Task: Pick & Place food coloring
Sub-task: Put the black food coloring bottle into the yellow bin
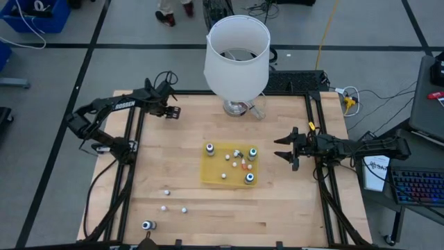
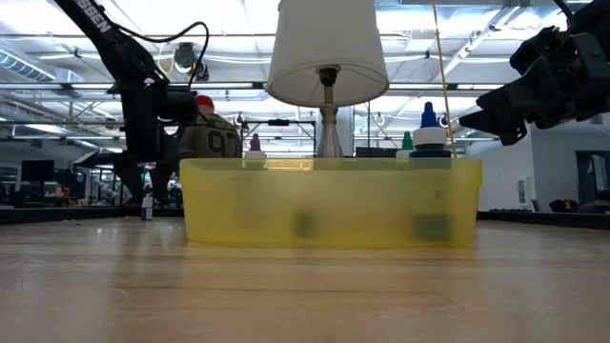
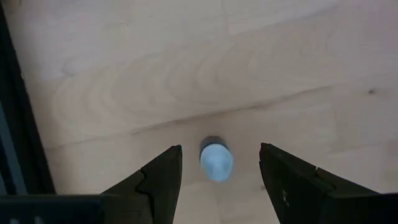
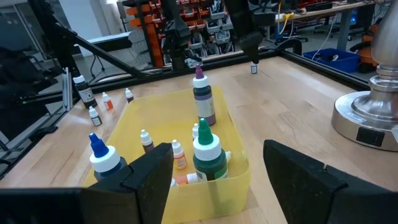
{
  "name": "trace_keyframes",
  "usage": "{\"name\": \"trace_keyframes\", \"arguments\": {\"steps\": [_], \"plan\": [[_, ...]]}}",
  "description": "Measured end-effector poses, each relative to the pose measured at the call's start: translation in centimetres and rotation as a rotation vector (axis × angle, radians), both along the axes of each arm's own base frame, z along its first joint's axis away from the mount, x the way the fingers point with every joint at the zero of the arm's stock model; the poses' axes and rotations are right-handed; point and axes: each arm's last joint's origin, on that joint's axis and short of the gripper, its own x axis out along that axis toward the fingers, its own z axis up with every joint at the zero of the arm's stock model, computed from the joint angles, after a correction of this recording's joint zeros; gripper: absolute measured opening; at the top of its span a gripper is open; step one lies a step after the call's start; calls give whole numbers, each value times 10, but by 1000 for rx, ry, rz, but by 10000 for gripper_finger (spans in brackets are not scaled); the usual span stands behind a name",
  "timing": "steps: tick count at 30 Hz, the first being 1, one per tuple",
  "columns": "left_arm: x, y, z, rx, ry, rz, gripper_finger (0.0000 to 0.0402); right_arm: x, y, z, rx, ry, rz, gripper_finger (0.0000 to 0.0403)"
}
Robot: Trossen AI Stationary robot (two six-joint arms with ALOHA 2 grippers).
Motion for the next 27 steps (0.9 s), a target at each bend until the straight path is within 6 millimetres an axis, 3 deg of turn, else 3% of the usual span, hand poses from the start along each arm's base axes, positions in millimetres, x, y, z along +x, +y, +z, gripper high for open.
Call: {"name": "trace_keyframes", "arguments": {"steps": [11,27], "plan": [[3,5,-27,-91,75,-17,216,0,0,0,0,0,0,238],[11,13,-6,-69,49,-49,216,0,0,0,0,0,0,238]]}}
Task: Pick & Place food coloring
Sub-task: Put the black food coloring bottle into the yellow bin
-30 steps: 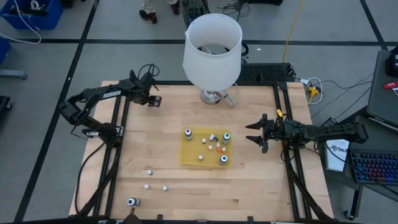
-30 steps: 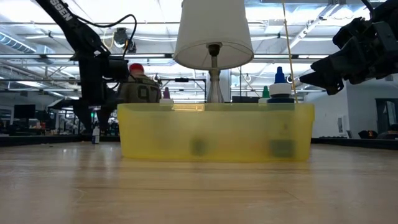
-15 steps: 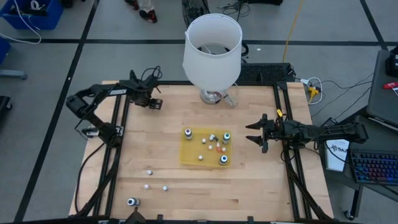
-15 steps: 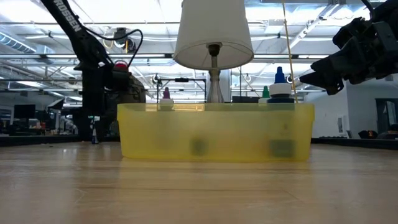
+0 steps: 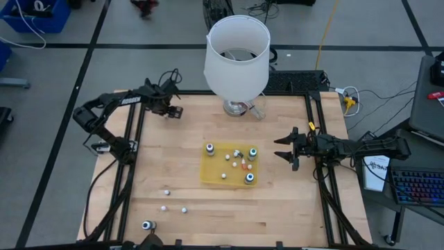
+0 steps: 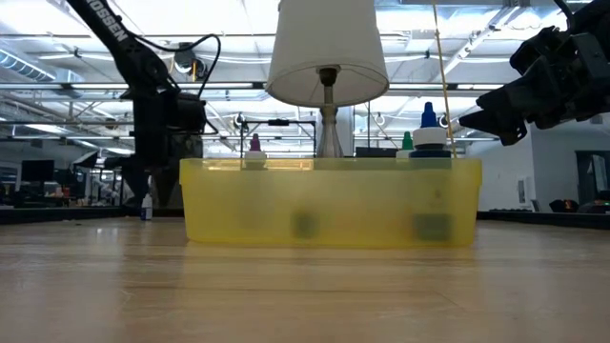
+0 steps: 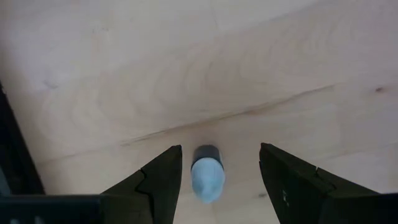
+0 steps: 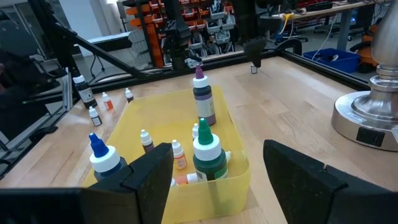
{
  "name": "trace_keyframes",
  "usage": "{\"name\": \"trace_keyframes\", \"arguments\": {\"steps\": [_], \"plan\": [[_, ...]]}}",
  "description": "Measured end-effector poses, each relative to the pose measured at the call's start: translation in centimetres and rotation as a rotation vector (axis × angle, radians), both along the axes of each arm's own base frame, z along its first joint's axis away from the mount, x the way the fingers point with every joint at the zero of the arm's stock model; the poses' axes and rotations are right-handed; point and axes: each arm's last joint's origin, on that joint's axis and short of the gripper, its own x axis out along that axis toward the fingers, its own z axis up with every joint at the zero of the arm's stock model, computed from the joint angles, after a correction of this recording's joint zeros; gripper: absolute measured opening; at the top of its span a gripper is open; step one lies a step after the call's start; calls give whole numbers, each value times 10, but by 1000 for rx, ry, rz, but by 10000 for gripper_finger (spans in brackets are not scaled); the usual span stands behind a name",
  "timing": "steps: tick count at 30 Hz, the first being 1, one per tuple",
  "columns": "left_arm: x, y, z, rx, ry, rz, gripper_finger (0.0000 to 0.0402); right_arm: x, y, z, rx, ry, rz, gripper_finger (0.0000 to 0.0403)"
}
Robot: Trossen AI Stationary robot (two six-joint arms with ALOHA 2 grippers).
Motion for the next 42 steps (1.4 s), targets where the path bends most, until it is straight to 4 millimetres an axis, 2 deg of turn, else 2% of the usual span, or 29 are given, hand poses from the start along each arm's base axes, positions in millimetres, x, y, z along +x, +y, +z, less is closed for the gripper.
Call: {"name": "trace_keyframes", "arguments": {"steps": [21,36,42], "plan": [[-4,-4,0,-51,42,2,211,0,0,0,0,0,0,238],[-3,-4,0,-45,48,-7,62,0,0,0,0,0,0,238],[-1,-6,1,-76,25,-94,56,0,0,0,0,0,0,238]]}}
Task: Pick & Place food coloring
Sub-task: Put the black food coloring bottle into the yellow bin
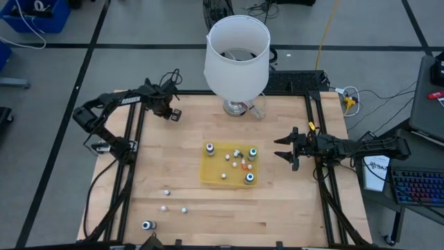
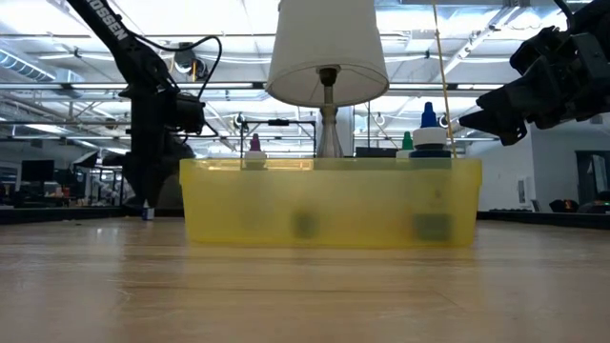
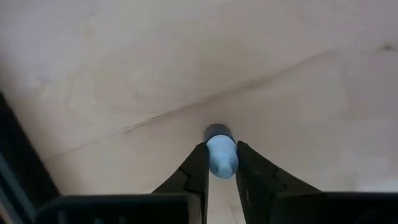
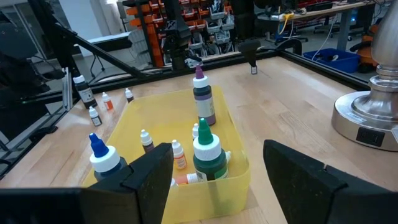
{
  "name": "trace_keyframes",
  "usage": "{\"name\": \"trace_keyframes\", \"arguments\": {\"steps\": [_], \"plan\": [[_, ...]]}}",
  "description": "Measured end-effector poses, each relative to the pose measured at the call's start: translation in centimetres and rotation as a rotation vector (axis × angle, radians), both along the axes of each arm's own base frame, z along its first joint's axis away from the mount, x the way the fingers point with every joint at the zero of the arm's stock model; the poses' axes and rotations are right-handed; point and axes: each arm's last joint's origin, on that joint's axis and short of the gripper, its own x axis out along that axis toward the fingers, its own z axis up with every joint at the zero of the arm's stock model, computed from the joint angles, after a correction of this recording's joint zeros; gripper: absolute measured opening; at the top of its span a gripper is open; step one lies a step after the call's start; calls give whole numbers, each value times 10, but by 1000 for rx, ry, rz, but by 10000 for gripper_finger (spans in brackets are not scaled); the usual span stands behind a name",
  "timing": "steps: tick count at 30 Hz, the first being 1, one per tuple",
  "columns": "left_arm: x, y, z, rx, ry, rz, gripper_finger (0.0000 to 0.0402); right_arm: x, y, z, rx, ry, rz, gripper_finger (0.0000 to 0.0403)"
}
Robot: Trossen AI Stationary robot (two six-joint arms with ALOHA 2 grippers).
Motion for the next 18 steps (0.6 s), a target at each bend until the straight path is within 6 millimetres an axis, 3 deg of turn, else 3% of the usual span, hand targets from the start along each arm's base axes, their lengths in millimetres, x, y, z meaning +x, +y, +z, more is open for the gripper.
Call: {"name": "trace_keyframes", "arguments": {"steps": [4,8,13,18], "plan": [[14,-14,6,-44,7,-98,56,0,0,0,0,0,0,238],[39,-42,24,-48,49,-252,56,0,0,0,0,0,0,238],[80,-93,65,15,96,-404,56,0,0,0,0,0,0,238],[118,-155,118,102,-74,-550,56,0,0,0,0,0,0,238]]}}
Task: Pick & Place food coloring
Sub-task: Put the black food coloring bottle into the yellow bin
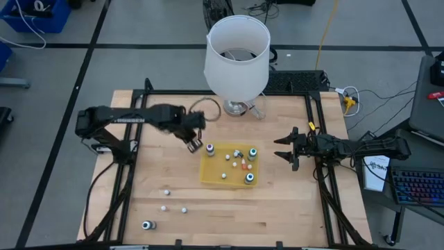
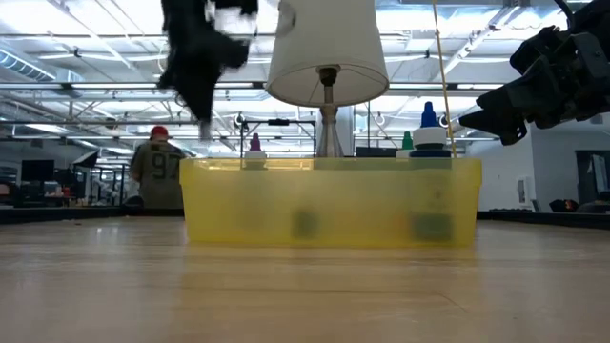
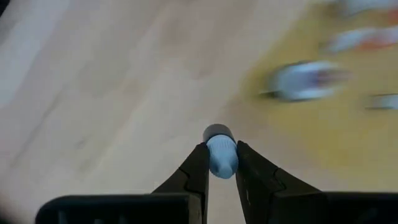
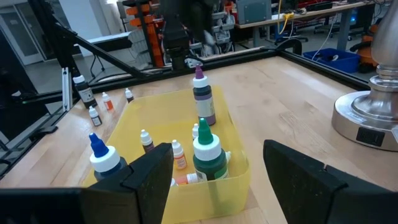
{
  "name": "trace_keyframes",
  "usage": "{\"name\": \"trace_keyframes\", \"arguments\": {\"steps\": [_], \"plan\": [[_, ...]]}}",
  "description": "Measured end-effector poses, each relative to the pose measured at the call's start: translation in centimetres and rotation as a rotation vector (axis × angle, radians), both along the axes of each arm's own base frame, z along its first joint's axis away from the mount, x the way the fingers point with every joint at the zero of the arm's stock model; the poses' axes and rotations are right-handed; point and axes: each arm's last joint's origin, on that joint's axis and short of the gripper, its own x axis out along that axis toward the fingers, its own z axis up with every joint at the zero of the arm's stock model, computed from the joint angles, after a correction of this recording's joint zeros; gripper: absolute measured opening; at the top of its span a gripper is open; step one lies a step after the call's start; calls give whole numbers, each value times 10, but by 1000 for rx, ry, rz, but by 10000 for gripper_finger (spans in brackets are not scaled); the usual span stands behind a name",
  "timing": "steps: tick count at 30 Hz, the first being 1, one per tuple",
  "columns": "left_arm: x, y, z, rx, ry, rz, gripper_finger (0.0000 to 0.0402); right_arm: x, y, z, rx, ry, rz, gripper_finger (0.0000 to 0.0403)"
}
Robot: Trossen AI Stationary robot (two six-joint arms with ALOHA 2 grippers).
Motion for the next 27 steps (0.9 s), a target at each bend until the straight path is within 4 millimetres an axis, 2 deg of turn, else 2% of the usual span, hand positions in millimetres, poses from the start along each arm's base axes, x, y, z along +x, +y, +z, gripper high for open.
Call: {"name": "trace_keyframes", "arguments": {"steps": [4,7,10,17,23,27], "plan": [[18,-46,32,32,-137,-76,56,0,0,0,0,0,0,238],[34,-71,34,73,-159,-114,56,0,0,0,0,0,0,238],[57,-89,19,68,-122,-171,56,0,0,0,0,0,0,238],[108,-118,-38,43,27,-318,56,0,0,0,0,-2,0,238],[124,-126,-73,-1,102,-334,56,0,0,0,0,-1,0,238],[127,-128,-82,-31,112,-323,56,0,0,0,0,-1,0,238]]}}
